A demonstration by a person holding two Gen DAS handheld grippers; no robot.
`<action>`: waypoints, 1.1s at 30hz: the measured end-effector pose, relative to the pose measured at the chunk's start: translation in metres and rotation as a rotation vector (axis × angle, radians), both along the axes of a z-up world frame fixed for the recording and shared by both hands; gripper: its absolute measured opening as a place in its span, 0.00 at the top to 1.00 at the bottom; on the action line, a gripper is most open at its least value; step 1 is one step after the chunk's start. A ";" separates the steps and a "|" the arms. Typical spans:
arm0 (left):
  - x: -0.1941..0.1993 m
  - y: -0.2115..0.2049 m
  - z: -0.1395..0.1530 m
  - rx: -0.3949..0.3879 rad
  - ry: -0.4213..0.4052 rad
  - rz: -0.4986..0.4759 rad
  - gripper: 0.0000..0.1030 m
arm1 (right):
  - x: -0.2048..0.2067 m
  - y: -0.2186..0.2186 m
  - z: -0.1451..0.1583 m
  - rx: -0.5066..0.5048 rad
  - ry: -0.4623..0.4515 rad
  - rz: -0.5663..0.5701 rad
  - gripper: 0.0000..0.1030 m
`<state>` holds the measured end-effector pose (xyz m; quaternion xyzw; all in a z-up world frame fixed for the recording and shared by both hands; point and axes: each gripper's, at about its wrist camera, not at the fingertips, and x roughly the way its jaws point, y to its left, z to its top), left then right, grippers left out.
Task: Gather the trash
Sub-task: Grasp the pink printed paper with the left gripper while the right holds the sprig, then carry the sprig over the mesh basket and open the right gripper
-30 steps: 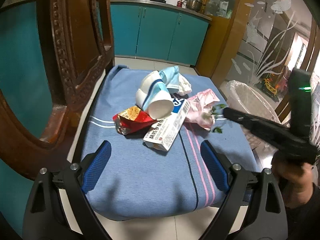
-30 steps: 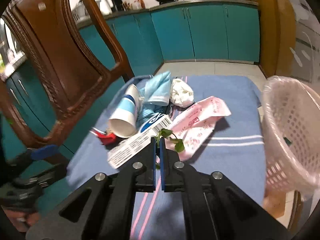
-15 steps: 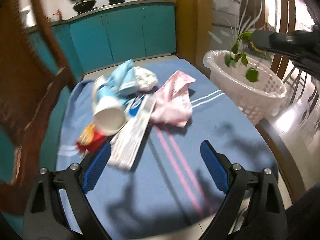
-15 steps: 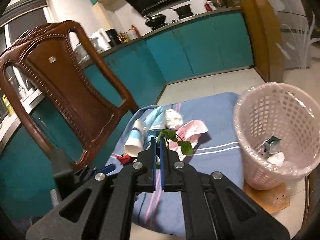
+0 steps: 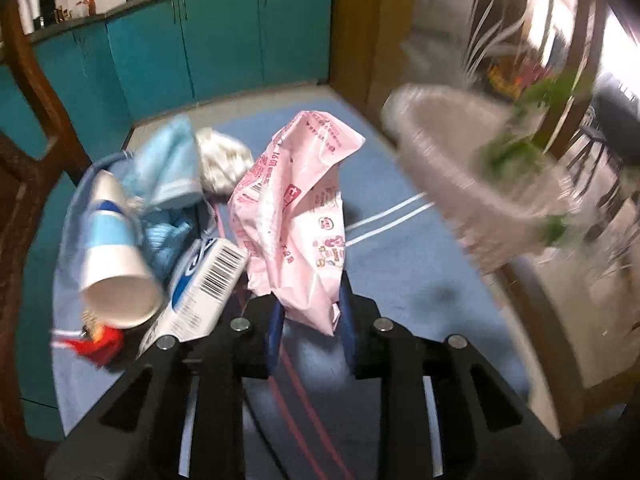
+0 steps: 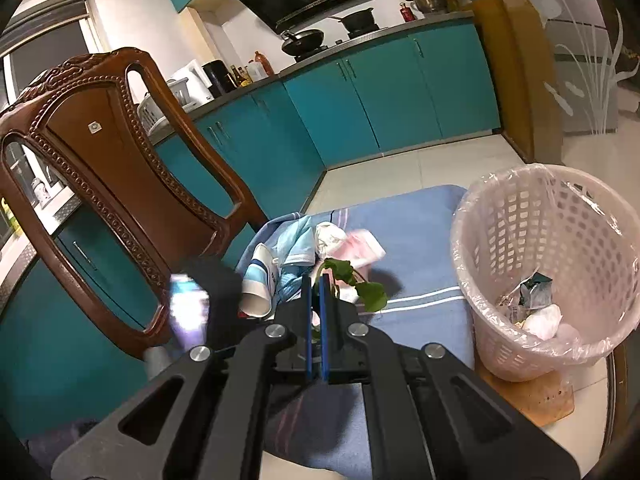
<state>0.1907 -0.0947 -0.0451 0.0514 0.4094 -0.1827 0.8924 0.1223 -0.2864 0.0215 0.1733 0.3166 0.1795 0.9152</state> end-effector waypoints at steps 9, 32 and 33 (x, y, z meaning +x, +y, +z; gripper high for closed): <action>-0.081 0.105 0.057 -0.233 -0.060 0.086 0.75 | -0.009 0.031 -0.010 -0.067 0.025 0.059 0.96; -0.080 0.117 0.035 -0.212 -0.020 0.153 0.75 | -0.006 0.058 -0.029 -0.147 0.068 0.086 0.96; -0.080 0.117 0.035 -0.212 -0.019 0.152 0.75 | -0.006 0.057 -0.028 -0.147 0.067 0.085 0.96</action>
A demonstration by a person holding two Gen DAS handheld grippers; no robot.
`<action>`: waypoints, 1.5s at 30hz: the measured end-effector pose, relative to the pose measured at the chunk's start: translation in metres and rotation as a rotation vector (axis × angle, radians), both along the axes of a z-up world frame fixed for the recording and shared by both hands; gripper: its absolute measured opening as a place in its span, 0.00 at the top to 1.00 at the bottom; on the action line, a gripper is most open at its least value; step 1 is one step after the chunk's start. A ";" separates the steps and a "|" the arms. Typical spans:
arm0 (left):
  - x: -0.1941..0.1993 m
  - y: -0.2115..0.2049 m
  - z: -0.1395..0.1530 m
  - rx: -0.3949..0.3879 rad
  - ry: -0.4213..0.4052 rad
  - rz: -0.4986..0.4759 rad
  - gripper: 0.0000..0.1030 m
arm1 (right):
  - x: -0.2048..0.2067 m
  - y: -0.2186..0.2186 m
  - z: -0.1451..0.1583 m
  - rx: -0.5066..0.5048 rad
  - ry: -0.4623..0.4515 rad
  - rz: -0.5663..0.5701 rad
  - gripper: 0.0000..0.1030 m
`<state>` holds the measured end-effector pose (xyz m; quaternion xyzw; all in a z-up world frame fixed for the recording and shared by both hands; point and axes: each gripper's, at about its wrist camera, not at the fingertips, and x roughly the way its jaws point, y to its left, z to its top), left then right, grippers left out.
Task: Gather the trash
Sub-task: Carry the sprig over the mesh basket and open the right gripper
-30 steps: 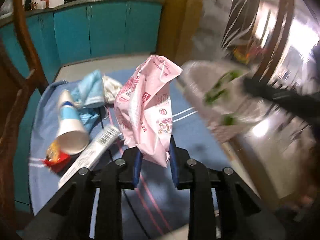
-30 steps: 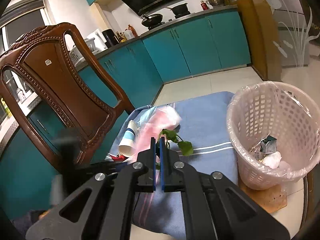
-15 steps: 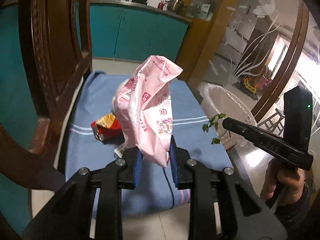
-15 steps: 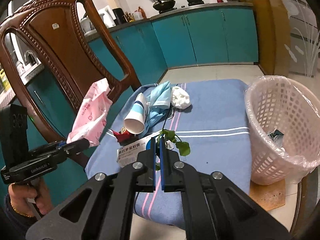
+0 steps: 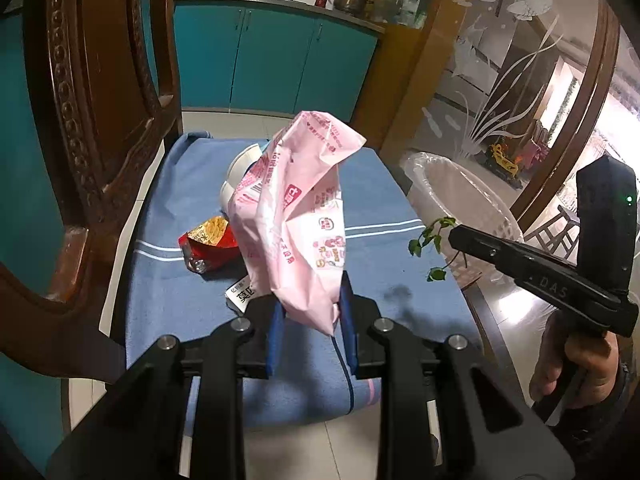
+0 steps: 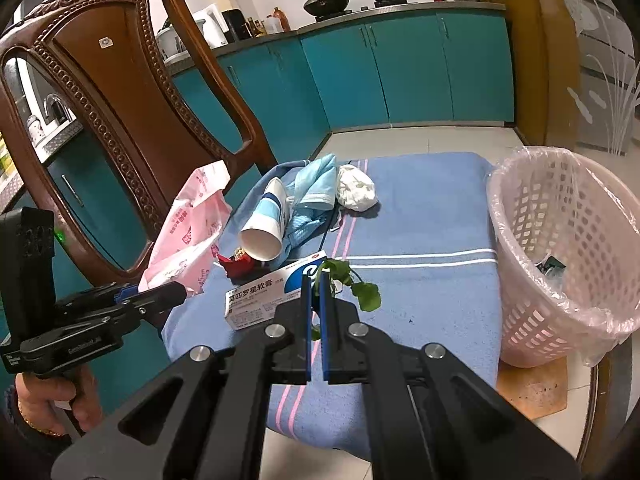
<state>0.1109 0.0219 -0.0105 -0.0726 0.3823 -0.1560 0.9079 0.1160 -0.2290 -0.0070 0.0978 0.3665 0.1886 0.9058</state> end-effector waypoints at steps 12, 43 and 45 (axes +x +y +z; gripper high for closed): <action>0.000 -0.002 -0.001 0.012 0.002 0.003 0.75 | 0.000 -0.001 -0.001 -0.001 0.004 0.001 0.96; 0.001 0.032 0.012 -0.008 -0.060 0.109 0.75 | 0.053 -0.208 -0.020 0.076 -0.001 -0.498 0.96; 0.000 0.036 0.014 -0.009 -0.070 0.120 0.75 | 0.056 -0.214 -0.029 0.077 0.033 -0.503 0.95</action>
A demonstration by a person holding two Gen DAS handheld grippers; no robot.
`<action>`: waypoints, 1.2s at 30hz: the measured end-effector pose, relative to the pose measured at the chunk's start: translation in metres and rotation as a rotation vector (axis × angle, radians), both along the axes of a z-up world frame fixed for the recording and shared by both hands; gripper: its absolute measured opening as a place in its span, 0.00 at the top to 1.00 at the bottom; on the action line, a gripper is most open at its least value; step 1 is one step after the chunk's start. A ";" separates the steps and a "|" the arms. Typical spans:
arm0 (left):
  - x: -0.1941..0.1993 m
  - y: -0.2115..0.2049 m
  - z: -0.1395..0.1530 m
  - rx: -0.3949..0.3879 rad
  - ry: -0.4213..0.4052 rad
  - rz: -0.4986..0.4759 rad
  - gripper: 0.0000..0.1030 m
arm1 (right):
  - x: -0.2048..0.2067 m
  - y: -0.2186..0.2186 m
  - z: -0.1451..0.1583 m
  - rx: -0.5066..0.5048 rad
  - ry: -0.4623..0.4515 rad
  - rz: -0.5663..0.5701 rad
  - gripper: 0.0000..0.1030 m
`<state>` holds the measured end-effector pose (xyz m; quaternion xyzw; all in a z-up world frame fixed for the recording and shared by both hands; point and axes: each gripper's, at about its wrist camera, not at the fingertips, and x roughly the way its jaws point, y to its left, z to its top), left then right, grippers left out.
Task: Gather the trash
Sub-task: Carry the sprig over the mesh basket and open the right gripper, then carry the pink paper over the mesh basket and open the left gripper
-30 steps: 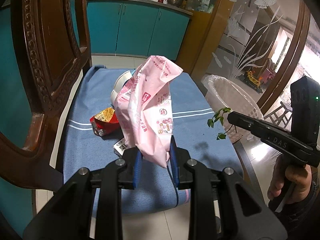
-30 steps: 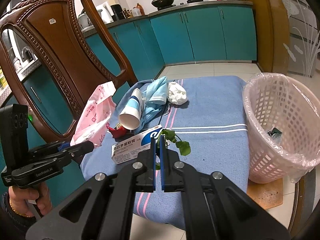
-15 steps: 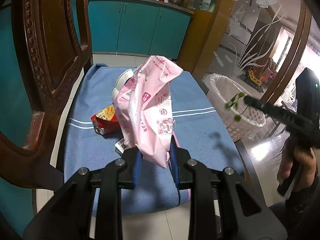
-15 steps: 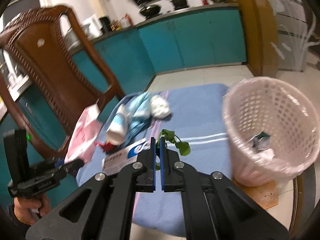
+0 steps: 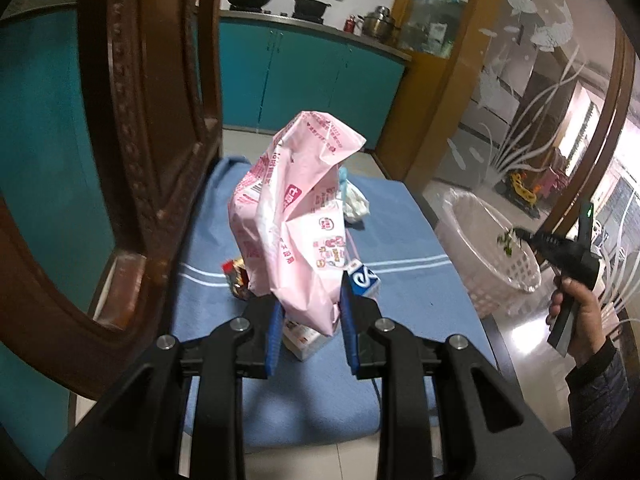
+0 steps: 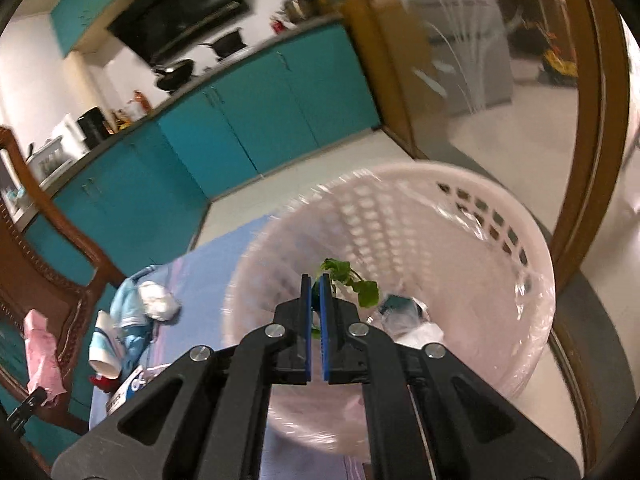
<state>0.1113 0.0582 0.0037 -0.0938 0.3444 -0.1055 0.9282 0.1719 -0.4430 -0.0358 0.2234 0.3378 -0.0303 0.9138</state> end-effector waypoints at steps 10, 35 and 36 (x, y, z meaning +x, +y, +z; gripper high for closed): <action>0.003 -0.003 -0.007 0.018 0.008 0.007 0.75 | -0.046 0.002 0.050 0.002 -0.138 -0.124 0.15; 0.072 -0.250 -0.017 0.075 0.070 -0.332 0.17 | -0.099 -0.003 0.087 0.090 -0.333 -0.194 0.03; 0.058 -0.225 -0.015 0.104 0.049 -0.310 0.15 | -0.095 0.009 0.087 0.074 -0.319 -0.156 0.03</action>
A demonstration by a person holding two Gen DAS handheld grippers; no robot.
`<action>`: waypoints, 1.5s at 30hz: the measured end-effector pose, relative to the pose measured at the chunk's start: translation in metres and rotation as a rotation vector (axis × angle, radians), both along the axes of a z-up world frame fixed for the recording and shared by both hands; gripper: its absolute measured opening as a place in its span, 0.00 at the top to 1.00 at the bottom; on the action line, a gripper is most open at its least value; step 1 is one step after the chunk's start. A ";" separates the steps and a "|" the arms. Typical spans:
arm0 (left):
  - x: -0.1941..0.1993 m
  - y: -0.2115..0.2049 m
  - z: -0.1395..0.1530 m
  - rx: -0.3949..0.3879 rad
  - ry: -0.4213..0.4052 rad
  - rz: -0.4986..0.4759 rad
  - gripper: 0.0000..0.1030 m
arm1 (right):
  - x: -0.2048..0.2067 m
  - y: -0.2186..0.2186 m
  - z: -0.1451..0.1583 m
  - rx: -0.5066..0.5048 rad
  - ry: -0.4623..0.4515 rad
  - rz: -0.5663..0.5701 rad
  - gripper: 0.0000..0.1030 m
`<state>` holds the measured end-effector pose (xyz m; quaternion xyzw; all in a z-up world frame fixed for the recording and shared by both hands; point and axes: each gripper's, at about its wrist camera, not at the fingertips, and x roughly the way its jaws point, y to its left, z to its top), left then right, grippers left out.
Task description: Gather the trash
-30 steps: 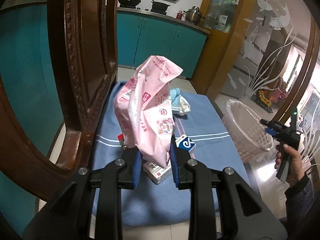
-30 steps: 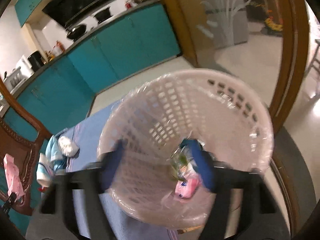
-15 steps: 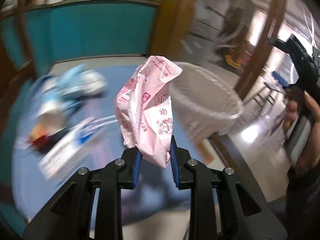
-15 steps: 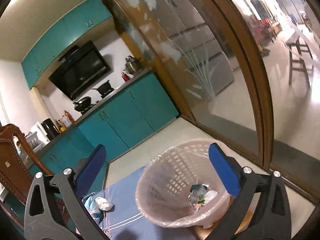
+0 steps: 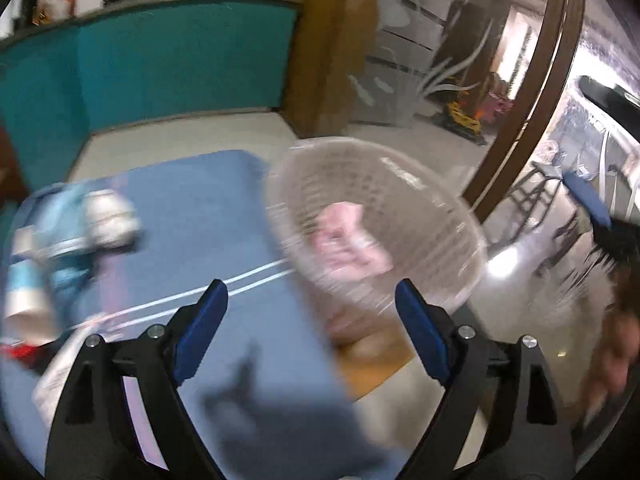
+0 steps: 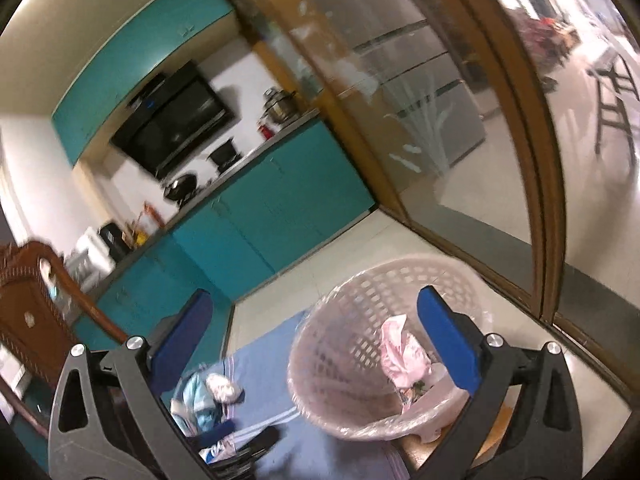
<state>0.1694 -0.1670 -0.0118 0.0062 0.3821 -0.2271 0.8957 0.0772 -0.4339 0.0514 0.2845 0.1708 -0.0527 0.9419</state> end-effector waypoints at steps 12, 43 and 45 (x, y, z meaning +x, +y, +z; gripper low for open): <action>-0.073 0.194 0.002 0.031 -0.081 0.328 0.07 | 0.014 0.189 -0.041 -0.235 0.207 0.433 0.03; -0.044 0.172 -0.019 0.117 -0.078 0.329 0.07 | 0.012 0.192 -0.049 -0.200 0.202 0.403 0.03; -0.029 0.168 -0.020 0.133 -0.077 0.338 0.07 | 0.013 0.190 -0.049 -0.195 0.203 0.400 0.03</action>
